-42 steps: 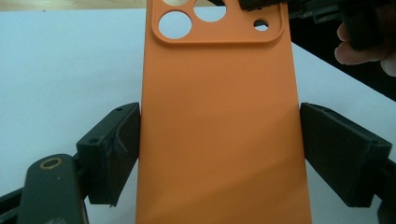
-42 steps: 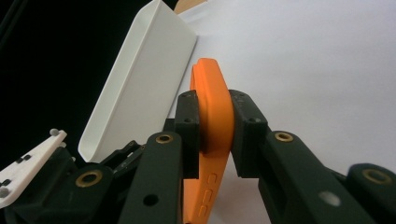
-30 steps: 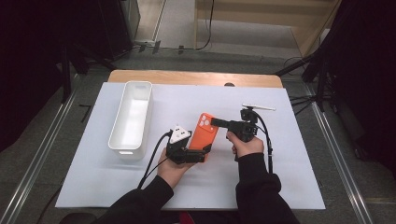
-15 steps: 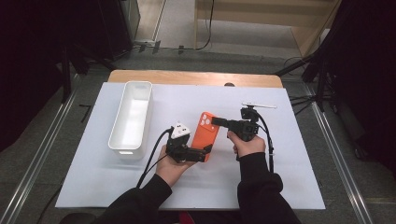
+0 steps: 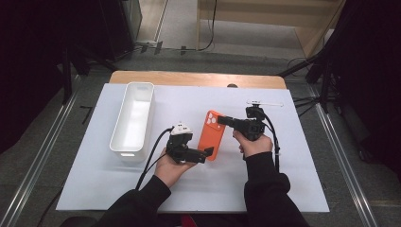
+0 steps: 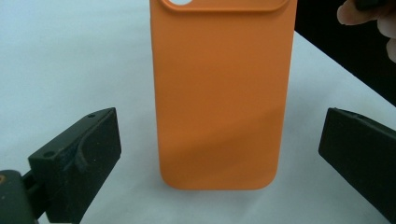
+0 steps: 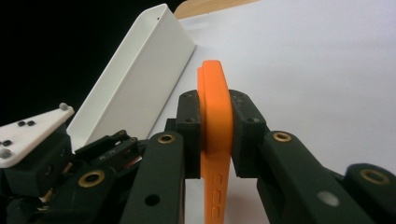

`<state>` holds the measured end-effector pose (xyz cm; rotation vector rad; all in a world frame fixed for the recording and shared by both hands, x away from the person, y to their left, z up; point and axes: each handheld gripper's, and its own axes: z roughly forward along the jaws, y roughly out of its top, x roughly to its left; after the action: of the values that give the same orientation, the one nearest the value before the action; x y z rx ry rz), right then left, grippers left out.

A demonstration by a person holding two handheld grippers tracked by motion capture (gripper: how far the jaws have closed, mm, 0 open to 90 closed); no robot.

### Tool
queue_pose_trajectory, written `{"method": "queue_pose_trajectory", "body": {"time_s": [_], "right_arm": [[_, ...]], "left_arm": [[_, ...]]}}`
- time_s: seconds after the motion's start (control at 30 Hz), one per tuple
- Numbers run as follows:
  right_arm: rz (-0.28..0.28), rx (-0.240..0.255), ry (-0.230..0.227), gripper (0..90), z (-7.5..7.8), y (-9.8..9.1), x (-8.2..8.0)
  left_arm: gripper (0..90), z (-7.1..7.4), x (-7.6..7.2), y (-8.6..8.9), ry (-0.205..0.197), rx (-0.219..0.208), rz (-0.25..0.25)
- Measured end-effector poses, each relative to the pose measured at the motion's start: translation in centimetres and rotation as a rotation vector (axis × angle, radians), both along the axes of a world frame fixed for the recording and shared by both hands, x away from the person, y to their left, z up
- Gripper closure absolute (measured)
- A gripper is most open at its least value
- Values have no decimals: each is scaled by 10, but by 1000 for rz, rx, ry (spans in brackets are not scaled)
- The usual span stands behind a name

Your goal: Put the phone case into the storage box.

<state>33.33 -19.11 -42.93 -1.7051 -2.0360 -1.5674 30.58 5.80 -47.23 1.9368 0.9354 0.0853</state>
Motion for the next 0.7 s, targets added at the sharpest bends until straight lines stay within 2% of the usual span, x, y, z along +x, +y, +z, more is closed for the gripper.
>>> {"method": "queue_pose_trajectory", "body": {"time_s": [0.1,0.2,0.33,0.5,0.7], "right_arm": [[2,-19,-10,746,0,0,1],[3,-33,-18,747,1,1,1],[9,-56,-42,746,3,2,1],[15,-77,-58,746,4,4,1],[23,-99,-84,746,5,6,-2]], "left_arm": [[0,2,2,3,29,-13,-6],[0,5,3,4,36,-1,-8],[0,8,6,5,98,27,-26],[0,13,7,5,115,36,-62],[1,19,9,8,111,43,-104]]}}
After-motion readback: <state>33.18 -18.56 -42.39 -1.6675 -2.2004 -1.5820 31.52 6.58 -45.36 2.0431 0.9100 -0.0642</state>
